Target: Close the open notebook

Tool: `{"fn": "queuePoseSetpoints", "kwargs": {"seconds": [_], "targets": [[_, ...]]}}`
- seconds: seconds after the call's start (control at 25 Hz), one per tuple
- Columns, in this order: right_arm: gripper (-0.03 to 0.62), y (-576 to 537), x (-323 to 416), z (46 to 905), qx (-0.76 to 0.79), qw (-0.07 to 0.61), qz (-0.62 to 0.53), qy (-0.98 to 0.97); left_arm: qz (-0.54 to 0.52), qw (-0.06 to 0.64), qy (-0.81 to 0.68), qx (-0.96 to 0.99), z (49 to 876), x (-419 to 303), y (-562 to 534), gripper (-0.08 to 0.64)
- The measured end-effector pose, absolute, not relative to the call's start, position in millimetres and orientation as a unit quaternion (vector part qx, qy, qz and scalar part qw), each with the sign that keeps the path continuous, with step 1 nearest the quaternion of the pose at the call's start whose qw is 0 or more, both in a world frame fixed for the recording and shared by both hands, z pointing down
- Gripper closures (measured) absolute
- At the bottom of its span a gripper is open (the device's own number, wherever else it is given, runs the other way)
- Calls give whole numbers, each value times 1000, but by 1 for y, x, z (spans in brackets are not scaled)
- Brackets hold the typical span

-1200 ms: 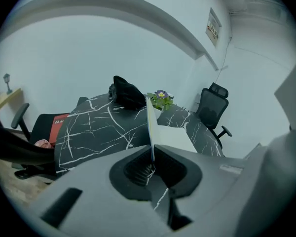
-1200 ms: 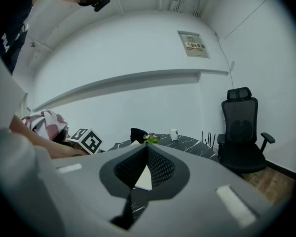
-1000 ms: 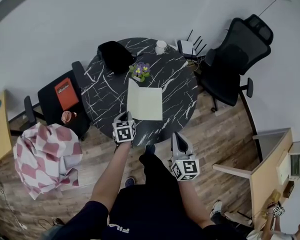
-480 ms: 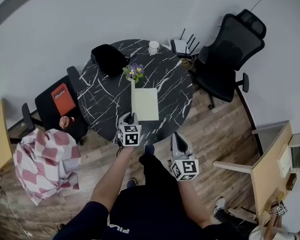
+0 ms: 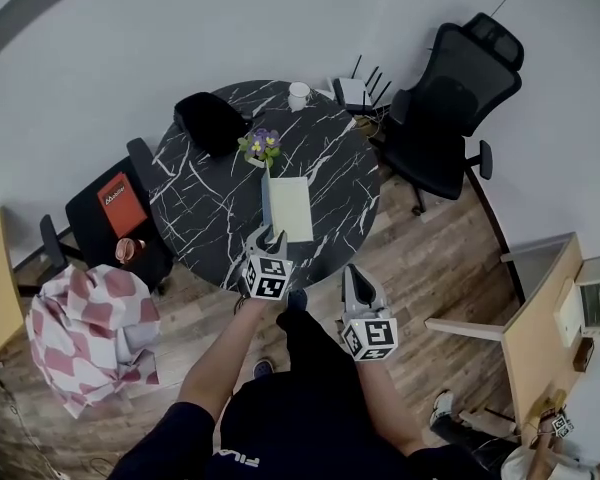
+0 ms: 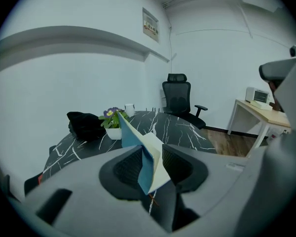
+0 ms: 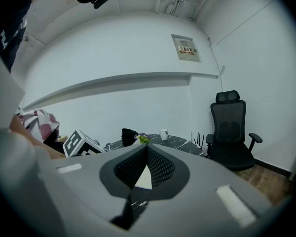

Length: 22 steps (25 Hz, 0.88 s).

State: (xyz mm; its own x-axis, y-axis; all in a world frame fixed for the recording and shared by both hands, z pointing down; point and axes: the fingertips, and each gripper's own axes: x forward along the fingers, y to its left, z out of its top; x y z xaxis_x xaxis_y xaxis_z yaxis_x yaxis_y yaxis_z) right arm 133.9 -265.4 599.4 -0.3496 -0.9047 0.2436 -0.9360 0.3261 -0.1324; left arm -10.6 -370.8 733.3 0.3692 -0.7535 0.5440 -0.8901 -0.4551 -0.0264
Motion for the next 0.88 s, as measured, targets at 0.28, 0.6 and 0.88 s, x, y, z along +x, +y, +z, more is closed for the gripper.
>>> {"fn": "queuePoseSetpoints", "kwargs": {"seconds": [0.28, 0.6, 0.88], "targets": [[580, -267, 136, 598, 568, 60, 125, -811, 259, 113, -463, 840, 733, 13, -363, 433], [580, -266, 142, 600, 572, 59, 130, -808, 272, 104, -405, 867, 736, 41, -364, 433], [580, -268, 148, 603, 577, 59, 132, -804, 242, 95, -402, 878, 722, 49, -365, 418]]}}
